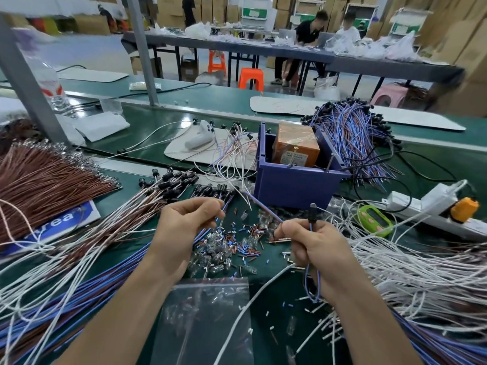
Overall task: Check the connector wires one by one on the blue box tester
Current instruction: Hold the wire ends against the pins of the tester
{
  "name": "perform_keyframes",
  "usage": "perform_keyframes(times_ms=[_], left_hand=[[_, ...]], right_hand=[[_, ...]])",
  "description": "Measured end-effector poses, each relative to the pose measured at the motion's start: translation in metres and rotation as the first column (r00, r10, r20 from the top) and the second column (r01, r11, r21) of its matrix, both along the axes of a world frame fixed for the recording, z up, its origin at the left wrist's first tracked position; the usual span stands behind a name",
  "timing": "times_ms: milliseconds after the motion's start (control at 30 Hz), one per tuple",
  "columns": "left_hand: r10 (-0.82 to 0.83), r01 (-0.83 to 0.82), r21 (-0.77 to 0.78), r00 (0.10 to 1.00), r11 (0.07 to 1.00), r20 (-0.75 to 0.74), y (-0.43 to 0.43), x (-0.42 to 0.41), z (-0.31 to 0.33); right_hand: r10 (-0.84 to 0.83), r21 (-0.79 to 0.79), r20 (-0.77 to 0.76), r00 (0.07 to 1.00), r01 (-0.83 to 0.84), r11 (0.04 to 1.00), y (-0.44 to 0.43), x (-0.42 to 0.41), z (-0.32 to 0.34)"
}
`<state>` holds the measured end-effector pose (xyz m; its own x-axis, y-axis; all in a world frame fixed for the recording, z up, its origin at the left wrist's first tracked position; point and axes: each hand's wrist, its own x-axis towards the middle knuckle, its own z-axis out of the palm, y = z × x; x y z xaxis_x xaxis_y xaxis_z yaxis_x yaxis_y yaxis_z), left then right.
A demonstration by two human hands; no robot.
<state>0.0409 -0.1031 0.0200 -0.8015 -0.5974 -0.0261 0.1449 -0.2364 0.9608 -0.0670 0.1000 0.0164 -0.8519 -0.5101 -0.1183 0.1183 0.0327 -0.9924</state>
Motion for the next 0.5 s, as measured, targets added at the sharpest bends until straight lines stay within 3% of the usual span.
perform_keyframes(times_ms=[100,200,367,500], left_hand=[[-0.069,0.093,-0.218,0.991,0.972,0.114,0.022,-0.009,-0.002],[-0.111,0.141,-0.261,0.985,0.955,0.129,0.047,-0.029,0.000],[-0.073,0.077,-0.110,0.997,0.991,0.039,0.075,-0.058,0.018],[-0.126,0.126,-0.038,0.992,0.991,-0.003,0.084,-0.070,0.025]], right_hand=[[-0.083,-0.016,0.001,0.997,0.083,0.996,-0.001,0.001,0.002],[-0.155,-0.059,-0.064,0.986,0.152,0.987,-0.005,0.003,0.003],[-0.228,-0.130,-0.184,0.956,0.207,0.970,-0.006,0.008,0.006],[-0.338,-0.194,-0.232,0.912,0.297,0.935,-0.002,0.004,0.008]])
